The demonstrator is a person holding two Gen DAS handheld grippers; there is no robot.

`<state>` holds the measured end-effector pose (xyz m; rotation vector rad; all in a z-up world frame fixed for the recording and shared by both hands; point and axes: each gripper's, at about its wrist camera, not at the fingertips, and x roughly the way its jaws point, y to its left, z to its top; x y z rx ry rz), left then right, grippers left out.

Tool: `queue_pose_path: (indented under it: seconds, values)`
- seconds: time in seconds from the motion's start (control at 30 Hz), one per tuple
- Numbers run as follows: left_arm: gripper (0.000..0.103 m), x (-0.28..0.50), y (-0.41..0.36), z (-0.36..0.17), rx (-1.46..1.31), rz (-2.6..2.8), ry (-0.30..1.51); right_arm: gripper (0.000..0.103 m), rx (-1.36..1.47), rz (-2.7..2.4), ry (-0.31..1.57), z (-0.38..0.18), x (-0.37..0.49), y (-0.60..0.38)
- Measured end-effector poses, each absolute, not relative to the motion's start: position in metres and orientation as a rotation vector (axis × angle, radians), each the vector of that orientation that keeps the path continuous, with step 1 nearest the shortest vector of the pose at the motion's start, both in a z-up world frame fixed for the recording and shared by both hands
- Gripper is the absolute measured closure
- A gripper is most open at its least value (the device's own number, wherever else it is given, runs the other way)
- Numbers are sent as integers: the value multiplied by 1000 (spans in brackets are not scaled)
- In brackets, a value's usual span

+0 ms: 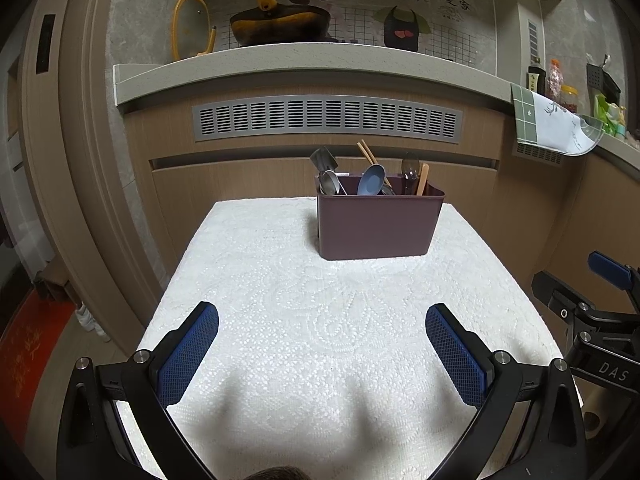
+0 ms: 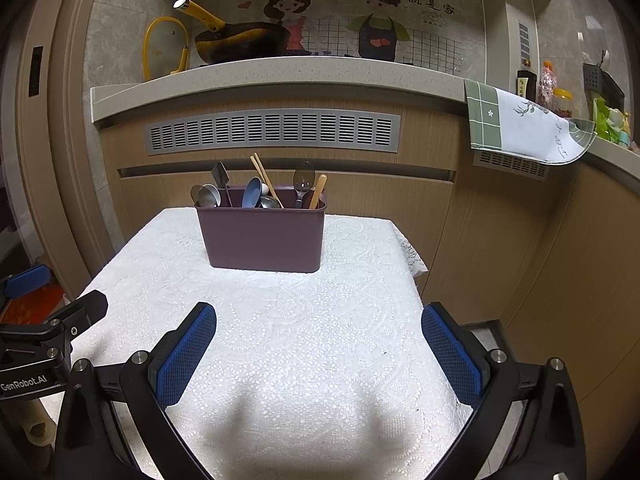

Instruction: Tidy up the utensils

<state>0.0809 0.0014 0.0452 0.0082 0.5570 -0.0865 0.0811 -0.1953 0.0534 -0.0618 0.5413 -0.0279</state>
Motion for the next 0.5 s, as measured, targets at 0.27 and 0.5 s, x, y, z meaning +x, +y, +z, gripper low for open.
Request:
queue_pose_path:
  seconds: [0.27, 0.5]
  values:
    - [0, 82, 2, 44, 6, -85, 561, 1, -63, -30, 537, 54, 80, -195]
    - [0, 82, 2, 41, 10, -73, 565, 1, -62, -28, 541, 54, 81, -195]
